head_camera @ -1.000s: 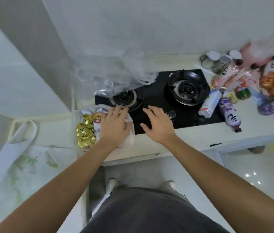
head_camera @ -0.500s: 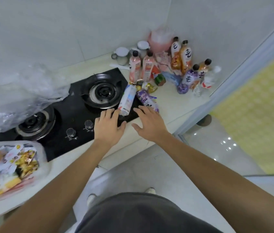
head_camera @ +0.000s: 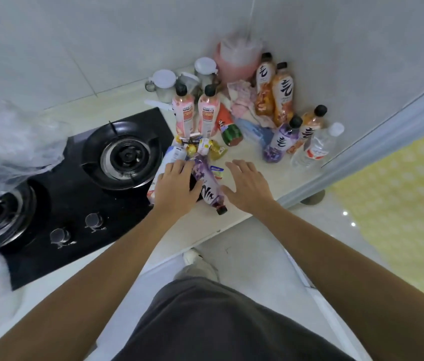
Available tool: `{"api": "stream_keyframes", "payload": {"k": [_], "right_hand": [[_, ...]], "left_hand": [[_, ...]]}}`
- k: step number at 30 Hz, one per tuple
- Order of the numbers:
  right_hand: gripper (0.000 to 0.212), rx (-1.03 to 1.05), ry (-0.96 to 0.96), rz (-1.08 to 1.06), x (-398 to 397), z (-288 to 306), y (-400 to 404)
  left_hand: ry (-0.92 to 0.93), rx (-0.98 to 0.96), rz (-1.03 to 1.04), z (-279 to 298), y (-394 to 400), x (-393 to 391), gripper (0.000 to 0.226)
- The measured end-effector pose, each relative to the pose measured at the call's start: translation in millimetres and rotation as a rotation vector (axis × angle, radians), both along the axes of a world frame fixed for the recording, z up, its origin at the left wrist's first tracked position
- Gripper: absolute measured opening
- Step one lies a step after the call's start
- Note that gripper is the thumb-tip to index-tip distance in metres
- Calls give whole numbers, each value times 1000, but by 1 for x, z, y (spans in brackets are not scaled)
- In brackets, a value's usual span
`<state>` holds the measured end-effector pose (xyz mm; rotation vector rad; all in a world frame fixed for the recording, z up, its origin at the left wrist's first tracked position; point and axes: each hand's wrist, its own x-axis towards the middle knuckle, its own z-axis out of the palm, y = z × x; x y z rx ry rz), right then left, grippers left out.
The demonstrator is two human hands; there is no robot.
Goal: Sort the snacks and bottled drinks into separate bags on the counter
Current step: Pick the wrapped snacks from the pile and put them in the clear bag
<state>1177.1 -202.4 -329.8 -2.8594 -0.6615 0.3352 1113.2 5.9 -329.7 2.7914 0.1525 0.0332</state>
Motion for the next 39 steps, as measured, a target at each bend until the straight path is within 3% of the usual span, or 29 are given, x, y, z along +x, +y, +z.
{"api": "stream_keyframes", "payload": {"k": [6,13,19,24,30,39], "right_hand": [[70,-21,93,68,65,-20,-5],[72,-33,134,256,125,-33,1],[74,35,129,539,156,-48,13],[82,-38,186,660,177,-59,20],[74,-39,159,697,177,-78,6],[36,-6,42,544,166,-94,-50]], "left_hand": [[71,-39,-26,-14,-14,59,52],[94,19,-5,-38,-46,75,43],[231,159,-100,-55,-90,78,53],[356,270,19,-62,-107,85,68],[461,409,2,-71,-116,87,81],[411,322,-76,-74,-110,87,58]]}}
